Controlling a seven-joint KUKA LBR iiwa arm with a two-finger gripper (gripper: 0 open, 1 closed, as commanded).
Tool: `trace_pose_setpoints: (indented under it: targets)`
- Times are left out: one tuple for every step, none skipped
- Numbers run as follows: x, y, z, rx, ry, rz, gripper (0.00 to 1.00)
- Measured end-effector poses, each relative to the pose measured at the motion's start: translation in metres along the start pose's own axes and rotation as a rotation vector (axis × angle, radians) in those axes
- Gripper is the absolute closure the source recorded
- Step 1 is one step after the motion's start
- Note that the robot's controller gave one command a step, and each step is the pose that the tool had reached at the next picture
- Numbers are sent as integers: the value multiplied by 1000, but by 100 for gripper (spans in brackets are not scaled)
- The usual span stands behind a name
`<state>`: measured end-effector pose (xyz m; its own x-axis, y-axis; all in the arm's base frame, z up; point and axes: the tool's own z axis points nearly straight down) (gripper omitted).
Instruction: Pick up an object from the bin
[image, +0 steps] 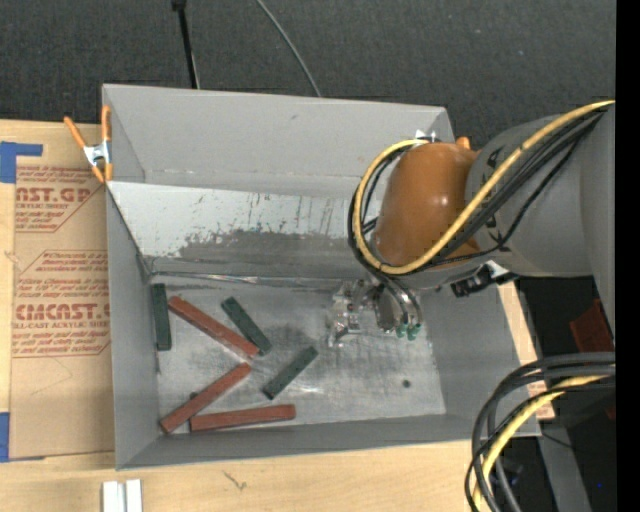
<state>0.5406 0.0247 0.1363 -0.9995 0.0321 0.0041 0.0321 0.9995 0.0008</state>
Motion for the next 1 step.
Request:
trace_pose_setpoints:
  targets:
    - [-5,-9,-109,1,-9,-187,0]
